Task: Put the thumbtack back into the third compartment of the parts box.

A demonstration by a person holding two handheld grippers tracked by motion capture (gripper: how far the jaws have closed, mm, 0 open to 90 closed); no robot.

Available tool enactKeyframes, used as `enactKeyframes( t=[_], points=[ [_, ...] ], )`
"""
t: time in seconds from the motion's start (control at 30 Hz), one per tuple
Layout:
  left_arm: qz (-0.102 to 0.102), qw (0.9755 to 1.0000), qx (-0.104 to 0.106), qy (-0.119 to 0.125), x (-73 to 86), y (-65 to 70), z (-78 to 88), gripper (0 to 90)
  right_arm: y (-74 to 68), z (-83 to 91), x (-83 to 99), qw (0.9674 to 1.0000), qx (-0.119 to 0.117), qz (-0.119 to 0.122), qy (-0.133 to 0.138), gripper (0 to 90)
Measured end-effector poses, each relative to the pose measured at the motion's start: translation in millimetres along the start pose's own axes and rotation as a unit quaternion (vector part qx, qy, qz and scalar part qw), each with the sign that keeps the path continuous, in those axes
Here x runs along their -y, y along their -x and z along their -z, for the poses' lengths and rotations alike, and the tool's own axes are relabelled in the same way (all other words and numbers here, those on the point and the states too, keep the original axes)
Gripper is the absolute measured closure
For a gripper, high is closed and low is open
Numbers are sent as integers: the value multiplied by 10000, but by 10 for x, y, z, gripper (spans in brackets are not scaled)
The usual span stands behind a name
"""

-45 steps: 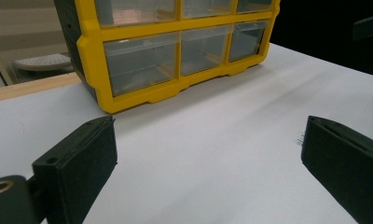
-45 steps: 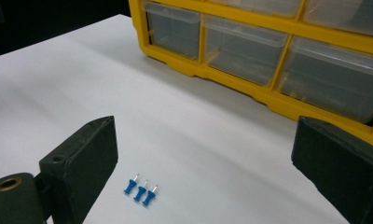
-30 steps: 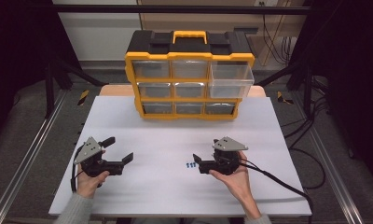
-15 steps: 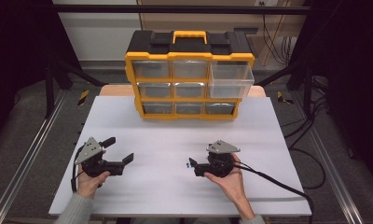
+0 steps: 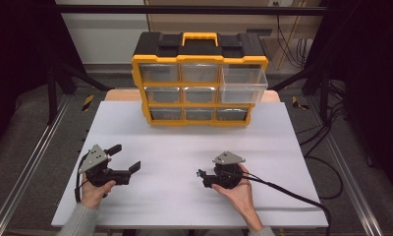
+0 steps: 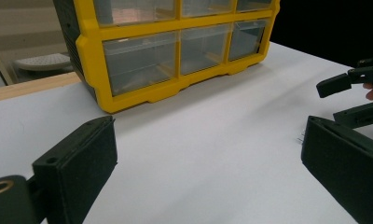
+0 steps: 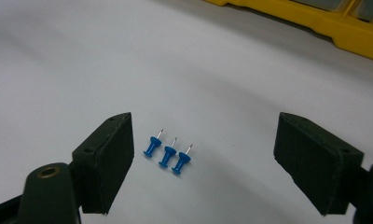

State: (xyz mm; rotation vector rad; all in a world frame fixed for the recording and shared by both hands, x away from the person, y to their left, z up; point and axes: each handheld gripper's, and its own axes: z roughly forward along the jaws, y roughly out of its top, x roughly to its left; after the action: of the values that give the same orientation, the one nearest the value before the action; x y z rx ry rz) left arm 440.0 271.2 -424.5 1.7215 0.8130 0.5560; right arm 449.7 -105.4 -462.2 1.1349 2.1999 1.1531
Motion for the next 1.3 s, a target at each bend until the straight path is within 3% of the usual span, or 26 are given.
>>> enactKeyframes(
  t=[0.17, 0.27, 0.53, 0.57, 0.7, 1.3],
  points=[
    [-5, 10000, 3, -6, 1, 1, -2, 29, -15, -35, 26, 9999, 30, -39, -105, 255],
    [-4, 10000, 1, -21, 0, -1, 0, 29, 9, -55, 39, 9997, 79, 104, -187, 302],
    [-3, 10000, 5, -10, 2, 1, -3, 29, -11, -113, 66, 9994, 77, -24, -333, 369],
    [-2, 10000, 4, -7, 2, 1, -3, 29, 10, -118, 73, 9994, 35, 96, -323, 381],
    [0, 10000, 7, -6, 2, 0, -2, 29, 11, -143, 82, 9993, -18, 96, -360, 442],
    [11, 10000, 6, -26, 3, -5, -1, 29, -1, -199, 101, 9985, -181, -83, -506, 653]
  ],
)
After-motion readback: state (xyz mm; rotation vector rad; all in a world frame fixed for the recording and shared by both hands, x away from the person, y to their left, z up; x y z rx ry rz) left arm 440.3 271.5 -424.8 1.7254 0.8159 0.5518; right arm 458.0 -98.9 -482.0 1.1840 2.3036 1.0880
